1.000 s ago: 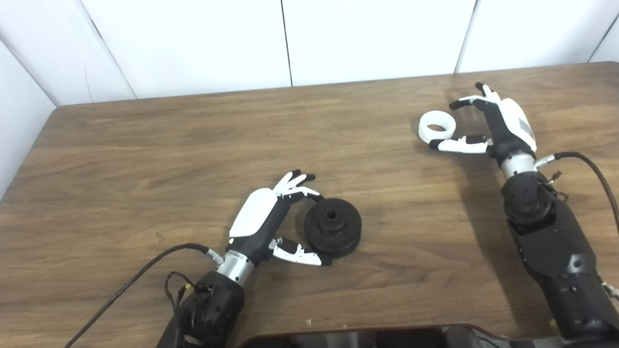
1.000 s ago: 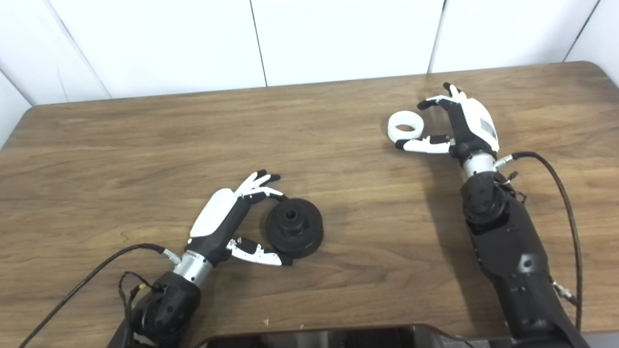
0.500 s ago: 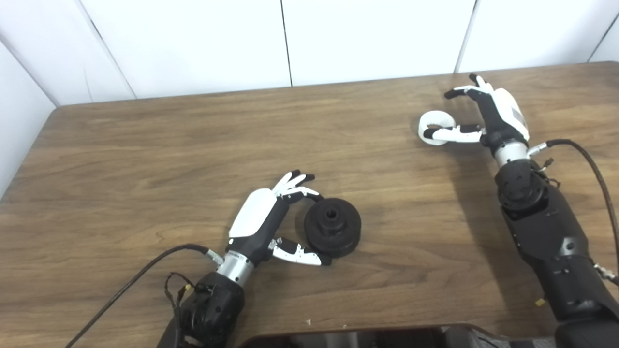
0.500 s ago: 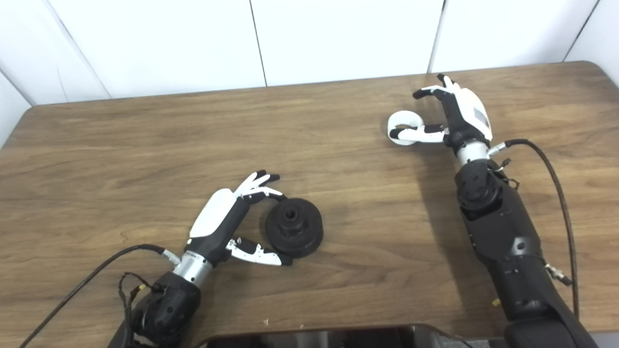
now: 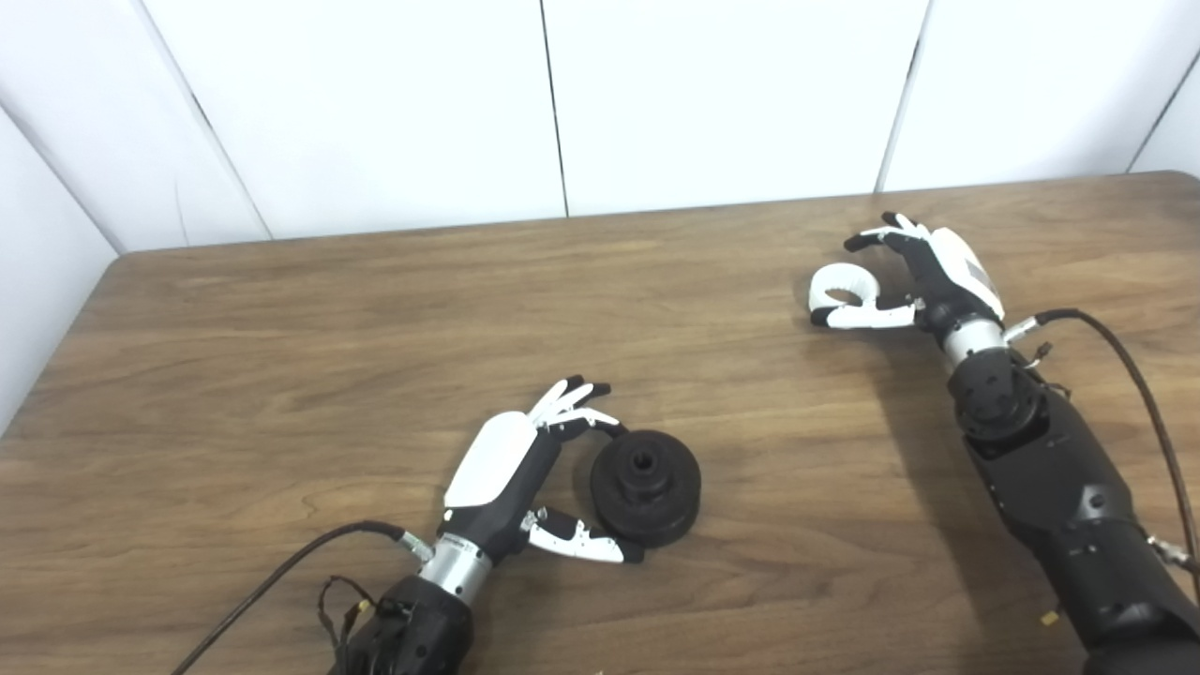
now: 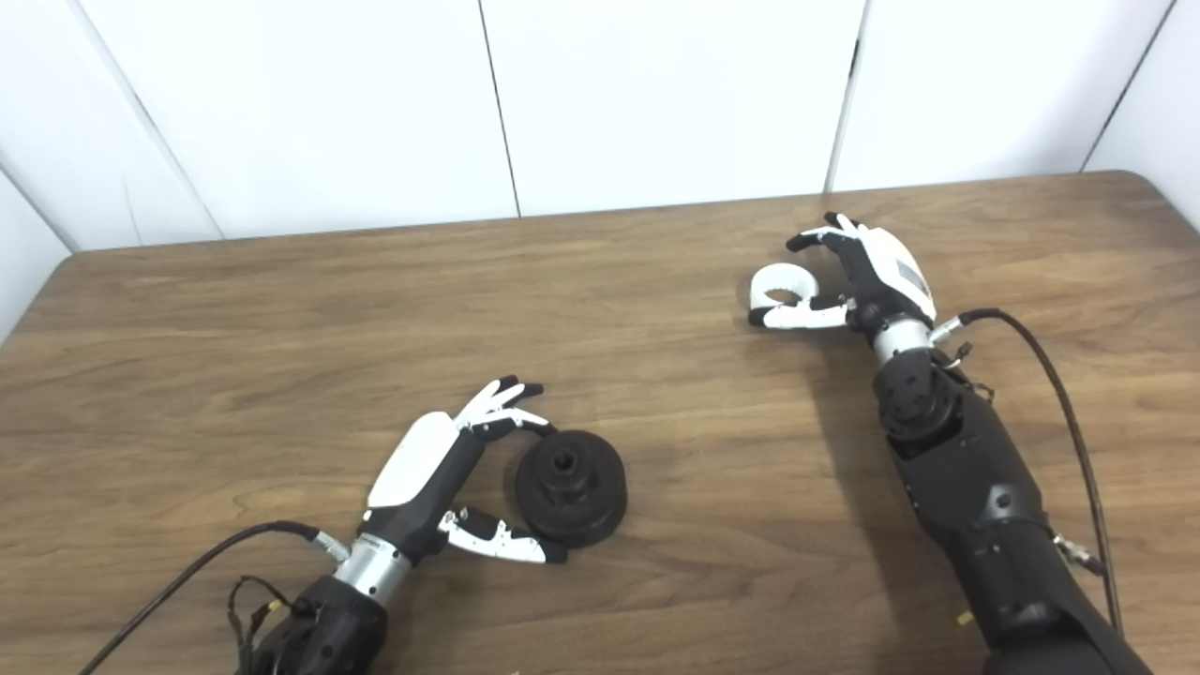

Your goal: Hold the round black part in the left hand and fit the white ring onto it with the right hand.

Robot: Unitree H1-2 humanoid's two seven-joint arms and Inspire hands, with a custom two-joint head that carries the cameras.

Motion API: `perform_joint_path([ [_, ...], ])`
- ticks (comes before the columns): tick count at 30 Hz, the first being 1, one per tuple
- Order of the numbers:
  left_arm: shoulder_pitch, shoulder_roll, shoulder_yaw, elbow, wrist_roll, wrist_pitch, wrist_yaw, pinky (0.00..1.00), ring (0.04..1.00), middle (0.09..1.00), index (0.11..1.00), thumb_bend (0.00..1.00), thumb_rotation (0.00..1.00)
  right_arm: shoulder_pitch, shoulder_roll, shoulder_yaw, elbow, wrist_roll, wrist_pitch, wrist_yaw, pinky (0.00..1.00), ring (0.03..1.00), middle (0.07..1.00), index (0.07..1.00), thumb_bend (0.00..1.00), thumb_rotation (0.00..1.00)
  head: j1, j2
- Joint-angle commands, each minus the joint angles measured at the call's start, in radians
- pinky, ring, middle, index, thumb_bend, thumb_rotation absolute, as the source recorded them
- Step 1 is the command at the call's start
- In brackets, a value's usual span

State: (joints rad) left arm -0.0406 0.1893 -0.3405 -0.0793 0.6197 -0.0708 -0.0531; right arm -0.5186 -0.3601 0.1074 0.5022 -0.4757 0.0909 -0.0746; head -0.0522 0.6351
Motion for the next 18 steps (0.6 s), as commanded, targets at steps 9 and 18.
perform_joint_path([
  [9,0.0,0.016,0.0,0.006,0.029,0.034,-0.026,0.84,0.978,0.917,0.604,0.85,0.23,-0.057,-0.026,0.017,0.008,0.014,-0.053,-0.004,1.0,1.0,0.957,0.737,0.97,0.33,0.0,0.007],
  [18,0.0,0.015,0.005,0.008,0.031,0.028,-0.02,0.83,0.971,0.911,0.6,0.86,0.24,-0.051,-0.029,0.027,0.022,0.006,-0.055,-0.008,1.0,1.0,0.955,0.723,0.97,0.32,0.003,0.01],
])
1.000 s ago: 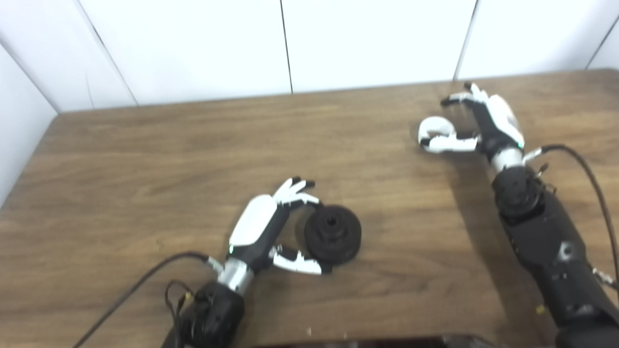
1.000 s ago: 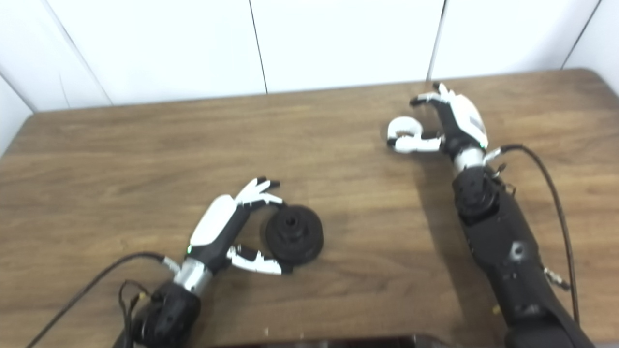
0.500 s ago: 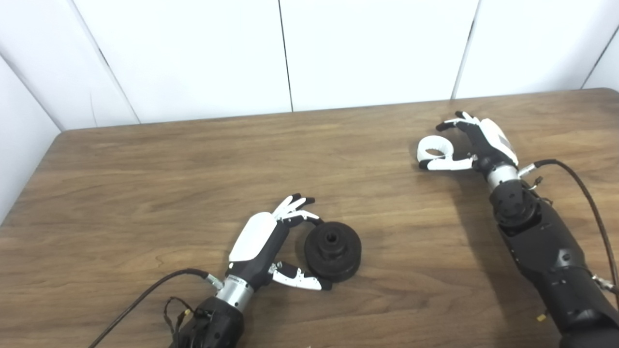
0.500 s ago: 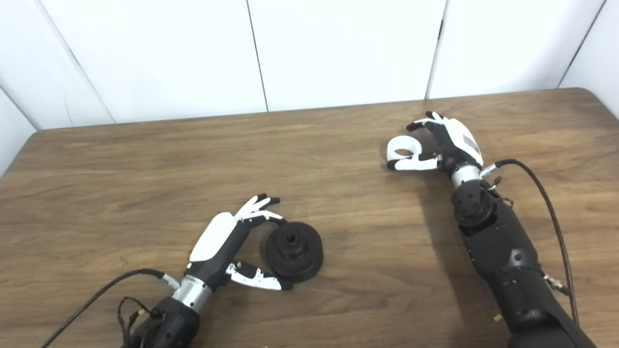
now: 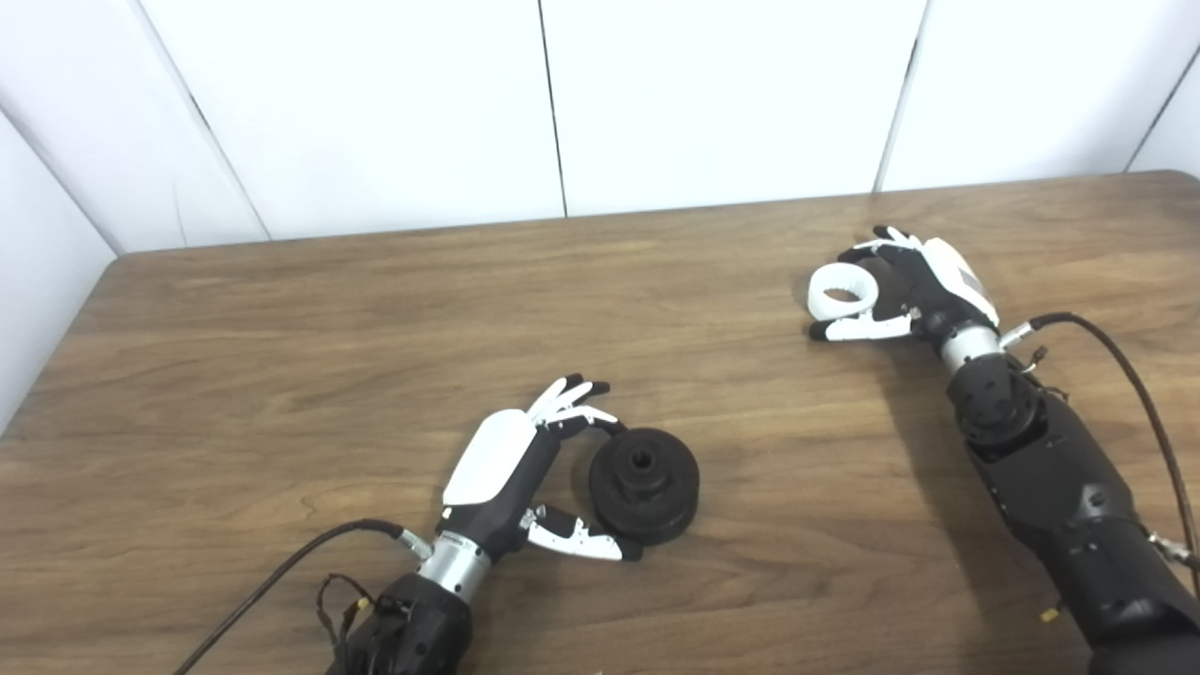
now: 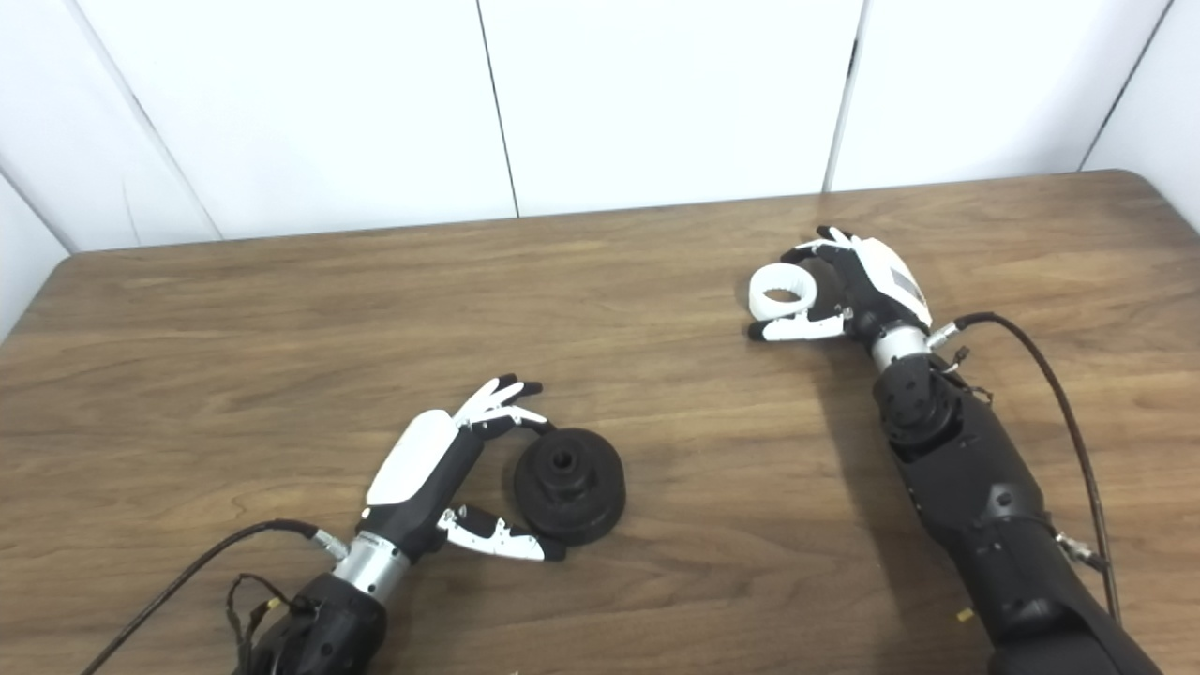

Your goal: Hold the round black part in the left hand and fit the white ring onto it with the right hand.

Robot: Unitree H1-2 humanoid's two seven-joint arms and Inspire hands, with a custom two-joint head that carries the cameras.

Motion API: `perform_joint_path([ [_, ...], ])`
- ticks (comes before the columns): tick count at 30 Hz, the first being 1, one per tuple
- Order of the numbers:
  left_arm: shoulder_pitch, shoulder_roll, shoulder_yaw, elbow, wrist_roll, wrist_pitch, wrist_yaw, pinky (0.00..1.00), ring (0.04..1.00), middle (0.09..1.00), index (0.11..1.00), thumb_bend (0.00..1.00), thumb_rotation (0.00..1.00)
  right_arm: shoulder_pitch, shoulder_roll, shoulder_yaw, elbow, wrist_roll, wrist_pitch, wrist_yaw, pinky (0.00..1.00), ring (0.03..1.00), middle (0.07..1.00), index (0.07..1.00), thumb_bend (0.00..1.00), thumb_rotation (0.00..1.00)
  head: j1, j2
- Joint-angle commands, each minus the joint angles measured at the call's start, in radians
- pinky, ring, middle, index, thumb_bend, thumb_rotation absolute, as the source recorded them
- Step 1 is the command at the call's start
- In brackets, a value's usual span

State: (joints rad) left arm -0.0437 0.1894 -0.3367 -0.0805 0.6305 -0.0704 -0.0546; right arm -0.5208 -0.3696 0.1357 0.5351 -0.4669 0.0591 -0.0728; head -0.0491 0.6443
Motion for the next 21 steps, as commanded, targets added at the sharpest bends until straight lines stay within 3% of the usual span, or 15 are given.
perform_joint_path([
  [1,0.004,0.014,0.001,0.008,0.019,0.027,-0.019,0.84,0.972,0.912,0.601,0.86,0.23,-0.048,-0.019,-0.001,-0.011,-0.003,-0.023,-0.011,1.0,1.0,0.954,0.719,0.96,0.32,0.0,0.001],
  [10,0.006,0.015,0.001,0.005,0.035,0.029,-0.014,0.82,0.965,0.908,0.602,0.86,0.24,-0.045,-0.016,-0.006,-0.003,0.002,-0.055,-0.042,1.0,1.0,0.931,0.658,0.91,0.28,0.001,0.003],
  [16,0.009,0.012,0.002,-0.003,0.035,0.042,-0.022,0.83,0.971,0.914,0.604,0.85,0.23,-0.043,-0.016,-0.008,0.006,-0.002,-0.075,-0.065,1.0,1.0,0.913,0.622,0.79,0.25,0.0,0.005],
  [18,0.009,0.012,0.001,-0.003,0.04,0.041,-0.019,0.83,0.966,0.911,0.602,0.86,0.23,-0.043,-0.018,-0.008,0.01,-0.002,-0.081,-0.07,0.98,1.0,0.909,0.521,0.57,0.17,0.001,0.004],
  [21,0.01,0.009,0.002,0.0,0.037,0.039,-0.015,0.83,0.966,0.91,0.6,0.86,0.23,-0.042,-0.018,-0.009,0.019,0.001,-0.091,-0.079,0.97,1.0,0.905,0.497,0.53,0.15,0.001,0.004],
])
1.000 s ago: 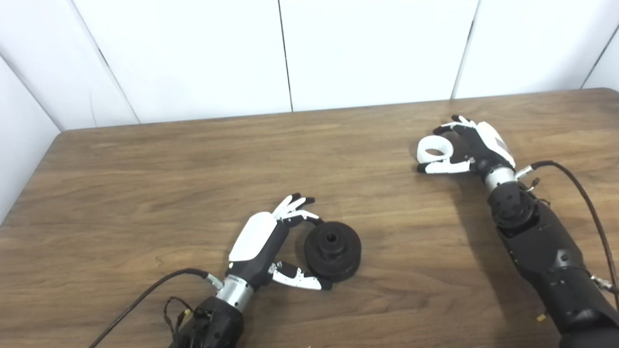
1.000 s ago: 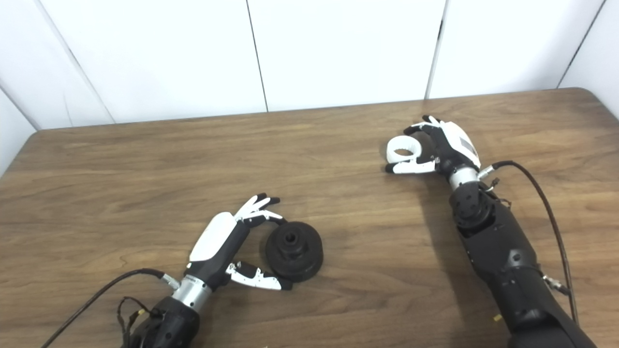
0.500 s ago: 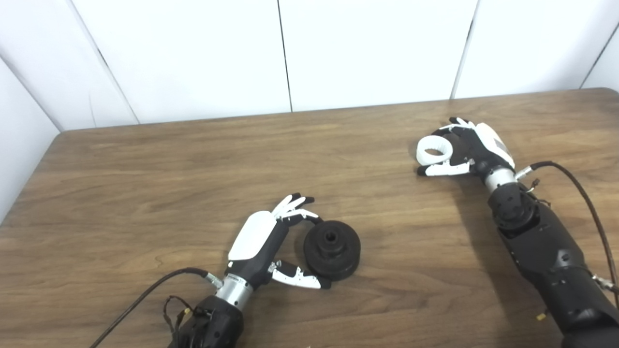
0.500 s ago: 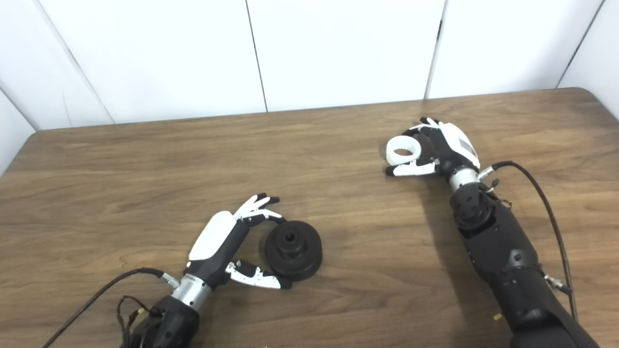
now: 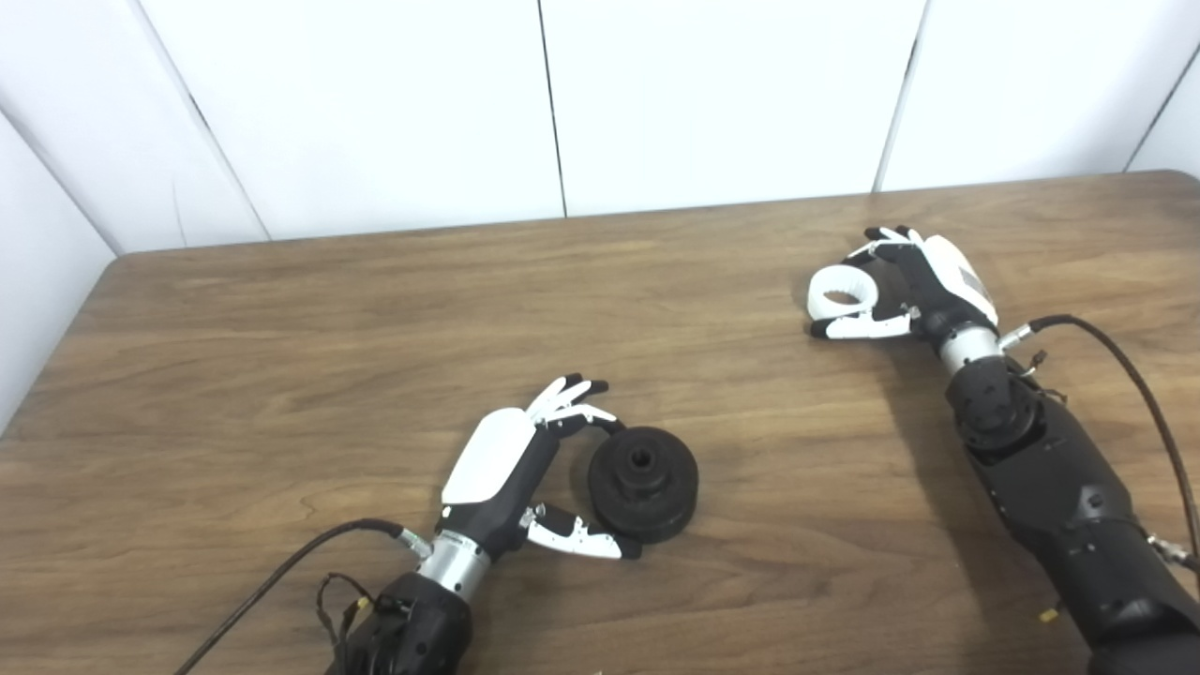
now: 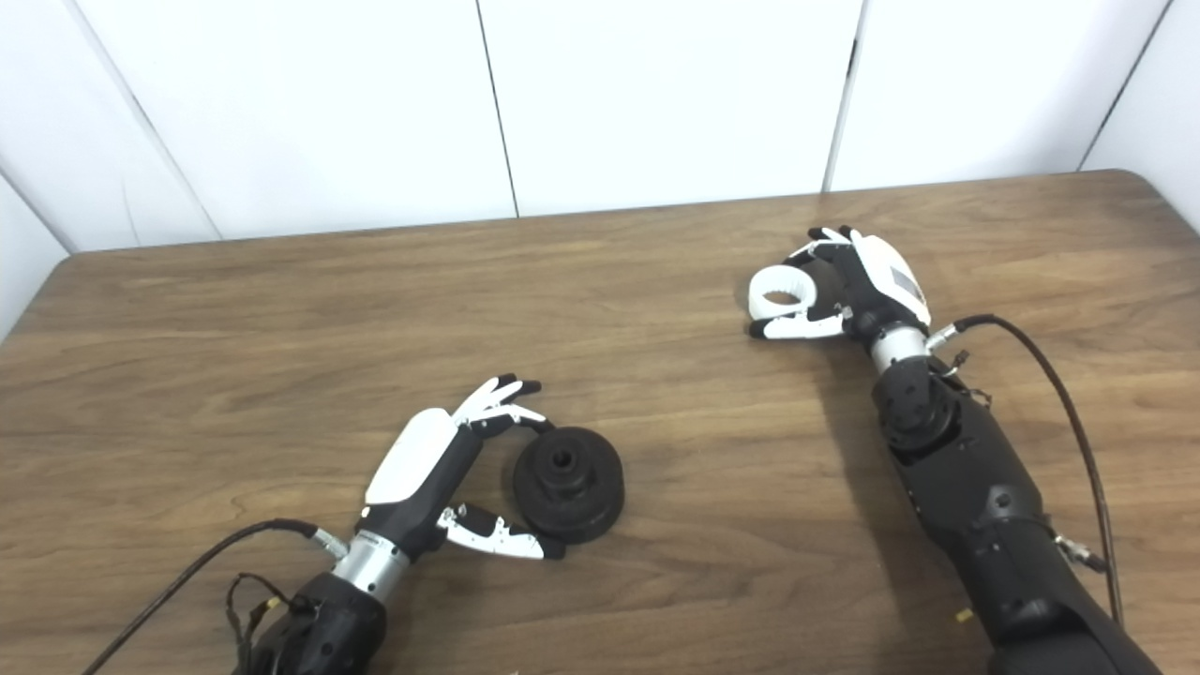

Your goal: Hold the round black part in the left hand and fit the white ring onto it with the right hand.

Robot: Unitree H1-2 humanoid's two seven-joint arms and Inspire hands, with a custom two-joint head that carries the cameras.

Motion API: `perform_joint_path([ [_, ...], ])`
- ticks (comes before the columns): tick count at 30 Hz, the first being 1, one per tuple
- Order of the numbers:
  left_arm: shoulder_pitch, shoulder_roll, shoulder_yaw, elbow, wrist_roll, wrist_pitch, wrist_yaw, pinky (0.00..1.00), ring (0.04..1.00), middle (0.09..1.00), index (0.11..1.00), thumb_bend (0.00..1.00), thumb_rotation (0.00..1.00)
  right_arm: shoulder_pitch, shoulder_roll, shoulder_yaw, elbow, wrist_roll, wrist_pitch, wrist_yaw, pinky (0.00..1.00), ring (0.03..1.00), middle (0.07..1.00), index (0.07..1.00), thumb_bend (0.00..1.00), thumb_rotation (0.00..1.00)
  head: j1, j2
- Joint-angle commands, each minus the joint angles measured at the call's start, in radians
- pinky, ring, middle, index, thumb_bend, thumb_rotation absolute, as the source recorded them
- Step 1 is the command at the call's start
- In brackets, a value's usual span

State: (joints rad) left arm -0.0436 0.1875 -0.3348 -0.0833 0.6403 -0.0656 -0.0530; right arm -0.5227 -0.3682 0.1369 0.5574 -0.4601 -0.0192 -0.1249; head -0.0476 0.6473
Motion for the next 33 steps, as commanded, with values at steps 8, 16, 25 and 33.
perform_joint_path([
  [8,0.013,0.01,-0.003,-0.008,0.042,0.042,-0.018,0.81,0.961,0.905,0.598,0.86,0.25,-0.038,-0.019,-0.014,0.003,-0.004,-0.032,-0.045,0.96,1.0,0.893,0.493,0.52,0.15,-0.001,0.003],
  [16,0.016,0.004,-0.002,-0.008,0.047,0.042,-0.014,0.81,0.958,0.907,0.598,0.86,0.23,-0.039,-0.021,-0.013,0.011,-0.005,-0.045,-0.061,0.93,0.993,0.883,0.492,0.52,0.14,0.002,0.003],
  [25,0.015,0.001,0.0,-0.002,0.039,0.04,-0.015,0.82,0.964,0.91,0.601,0.85,0.22,0.01,-0.026,-0.014,-0.133,0.013,0.001,0.013,0.92,0.97,0.871,0.492,0.52,0.14,0.003,0.005],
  [33,0.009,-0.004,0.0,0.011,0.049,0.039,-0.004,0.82,0.961,0.905,0.599,0.85,0.23,0.084,-0.03,-0.022,-0.366,0.019,0.094,0.124,0.92,0.948,0.867,0.492,0.52,0.15,0.011,0.006],
])
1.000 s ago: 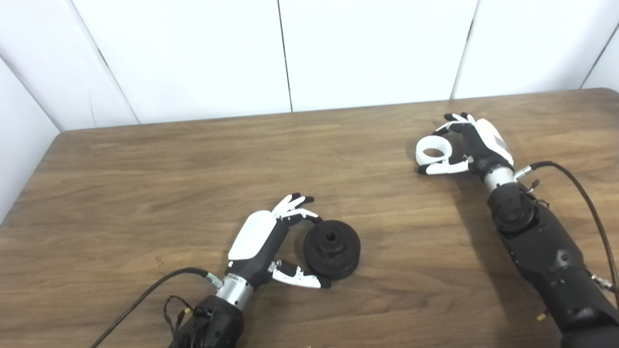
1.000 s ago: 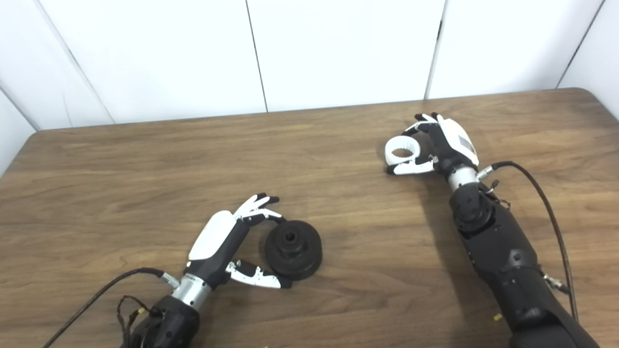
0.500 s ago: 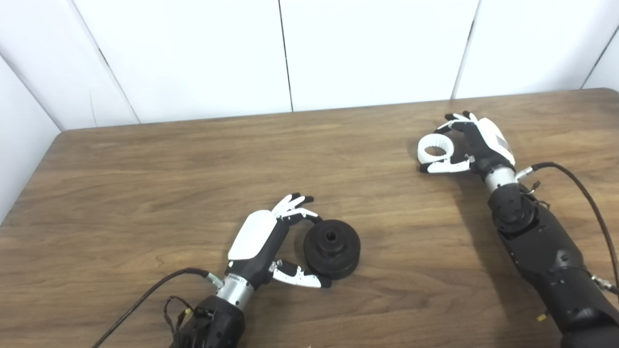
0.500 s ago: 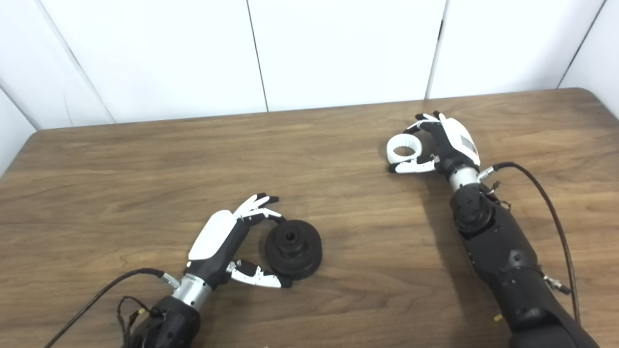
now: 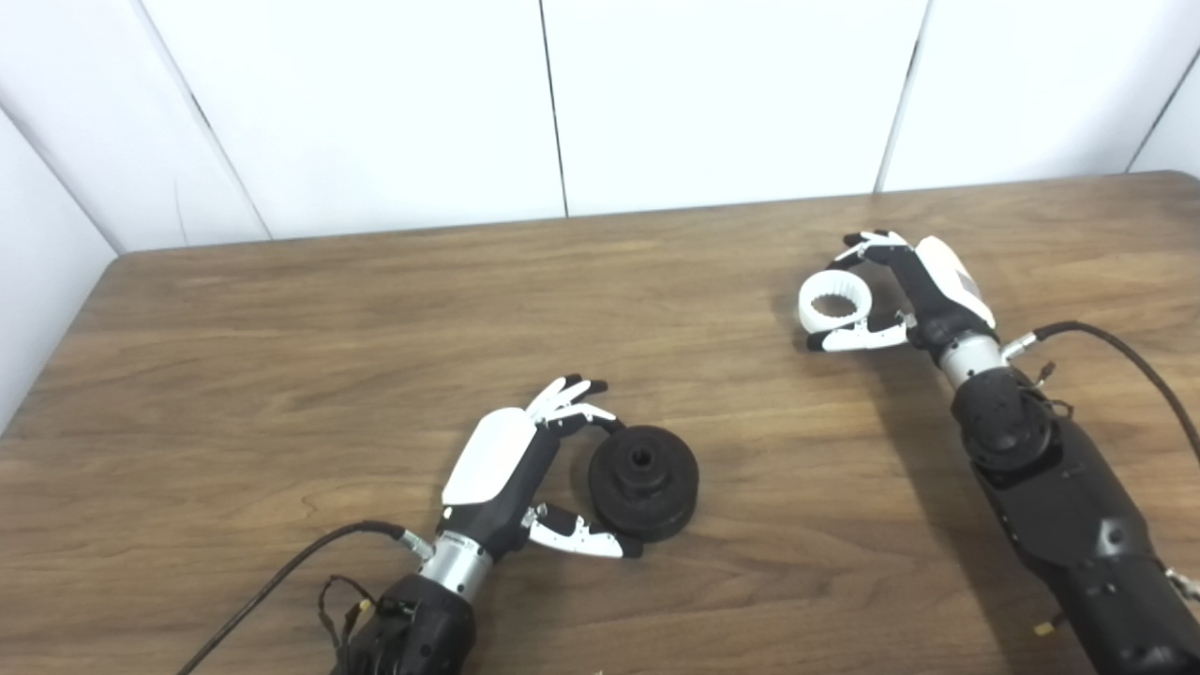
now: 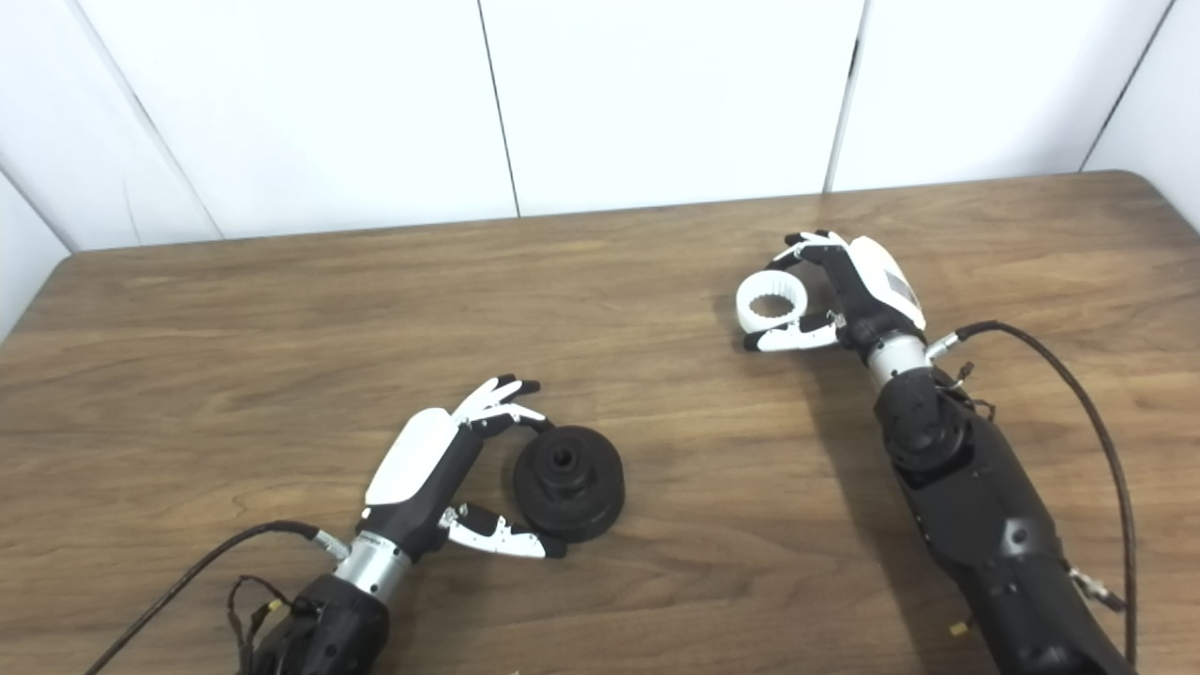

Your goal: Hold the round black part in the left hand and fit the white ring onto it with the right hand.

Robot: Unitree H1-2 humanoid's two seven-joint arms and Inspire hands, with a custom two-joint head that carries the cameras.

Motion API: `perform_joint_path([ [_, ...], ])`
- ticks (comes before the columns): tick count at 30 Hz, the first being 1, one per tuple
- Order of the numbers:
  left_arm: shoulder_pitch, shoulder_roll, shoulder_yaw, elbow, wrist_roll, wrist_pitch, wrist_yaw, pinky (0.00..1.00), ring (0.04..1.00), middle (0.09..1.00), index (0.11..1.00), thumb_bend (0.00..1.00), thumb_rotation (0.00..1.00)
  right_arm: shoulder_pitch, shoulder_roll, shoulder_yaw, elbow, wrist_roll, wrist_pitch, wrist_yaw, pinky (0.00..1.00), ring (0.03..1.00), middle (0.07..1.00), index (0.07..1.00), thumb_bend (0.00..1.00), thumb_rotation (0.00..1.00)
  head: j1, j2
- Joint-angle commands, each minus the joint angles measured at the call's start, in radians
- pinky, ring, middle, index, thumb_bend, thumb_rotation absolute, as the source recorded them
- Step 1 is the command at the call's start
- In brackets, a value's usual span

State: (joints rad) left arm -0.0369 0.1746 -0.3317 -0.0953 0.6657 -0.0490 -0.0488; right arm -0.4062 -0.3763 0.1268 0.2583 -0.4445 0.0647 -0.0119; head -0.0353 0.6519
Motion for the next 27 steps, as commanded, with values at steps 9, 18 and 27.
perform_joint_path([
  [9,0.002,0.002,-0.004,0.028,0.034,0.026,0.002,0.82,0.956,0.899,0.596,0.86,0.23,0.038,-0.016,-0.011,-0.319,0.016,0.102,0.13,0.91,0.96,0.878,0.493,0.52,0.14,0.009,0.006],
  [18,0.003,-0.003,-0.006,0.027,0.039,0.037,0.0,0.82,0.957,0.902,0.598,0.86,0.23,0.091,0.002,0.019,-0.543,0.028,0.183,0.242,0.9,0.968,0.89,0.492,0.52,0.15,0.015,0.013],
  [27,0.002,-0.007,-0.007,0.031,0.032,0.041,0.0,0.82,0.962,0.903,0.6,0.86,0.23,0.14,0.044,0.084,-0.702,0.011,0.224,0.32,0.88,0.977,0.896,0.492,0.52,0.15,0.023,0.019],
])
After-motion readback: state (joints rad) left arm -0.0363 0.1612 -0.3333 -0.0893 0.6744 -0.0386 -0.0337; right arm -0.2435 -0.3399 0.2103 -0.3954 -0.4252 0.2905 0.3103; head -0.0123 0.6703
